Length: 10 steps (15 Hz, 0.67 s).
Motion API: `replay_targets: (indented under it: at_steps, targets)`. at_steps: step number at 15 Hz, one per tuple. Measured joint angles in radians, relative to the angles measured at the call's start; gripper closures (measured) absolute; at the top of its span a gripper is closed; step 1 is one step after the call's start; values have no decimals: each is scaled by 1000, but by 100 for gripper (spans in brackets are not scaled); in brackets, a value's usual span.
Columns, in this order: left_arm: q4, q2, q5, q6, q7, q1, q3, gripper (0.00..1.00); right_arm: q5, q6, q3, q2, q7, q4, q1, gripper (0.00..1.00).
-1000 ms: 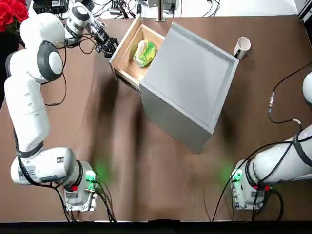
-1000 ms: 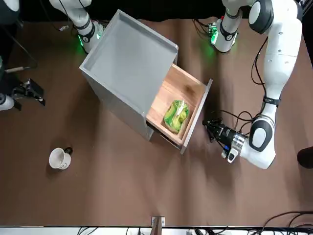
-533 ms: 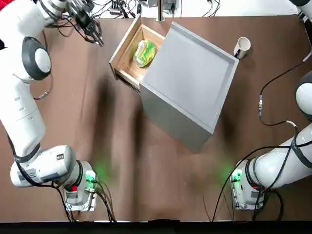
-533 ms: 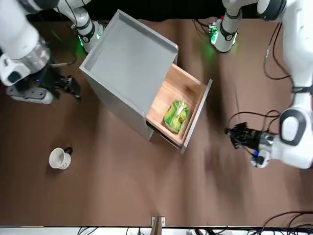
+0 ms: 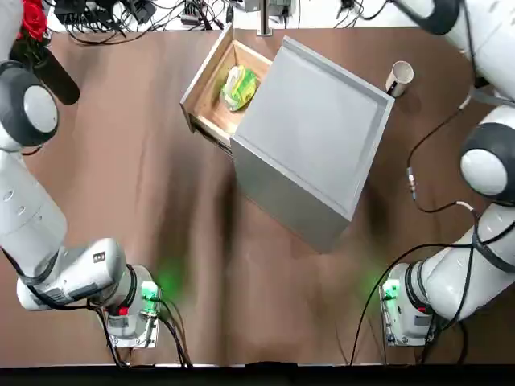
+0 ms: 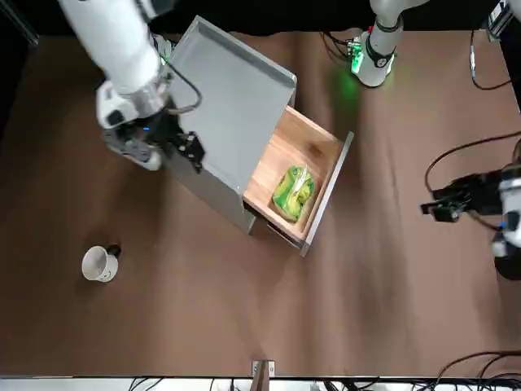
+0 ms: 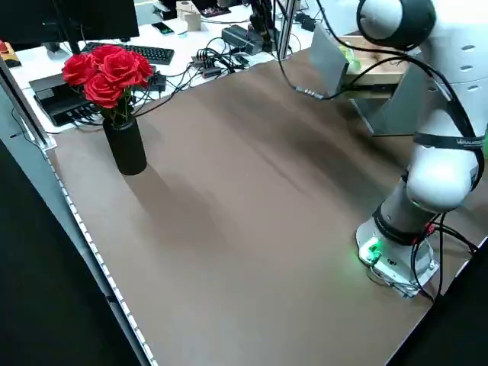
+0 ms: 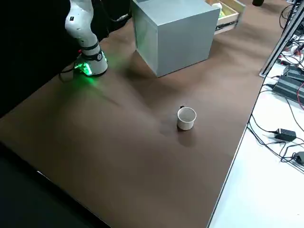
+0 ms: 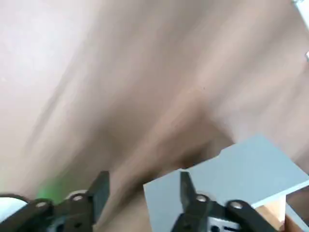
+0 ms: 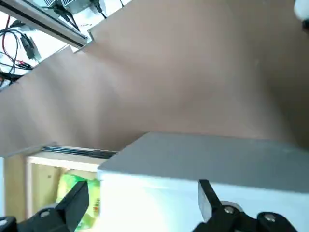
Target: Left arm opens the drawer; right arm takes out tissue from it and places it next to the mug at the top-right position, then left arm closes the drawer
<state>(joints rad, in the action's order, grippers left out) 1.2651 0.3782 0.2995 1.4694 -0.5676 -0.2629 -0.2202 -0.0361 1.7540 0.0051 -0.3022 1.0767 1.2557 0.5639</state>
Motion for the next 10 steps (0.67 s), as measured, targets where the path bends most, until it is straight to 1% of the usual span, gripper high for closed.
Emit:
replay_targets:
  at_steps: [3,6,10]
  targets:
    - [2,-51,-96,-1,61,-7,-6,2,0,37,-1,-106,144,-86,60,0]
    - [3,-89,-145,-1,156,-2,-15,1,0,131,-2,-185,277,-137,105,0]
    - [4,-133,-156,-1,323,-8,-9,0,1,243,-5,-251,404,-170,154,0]
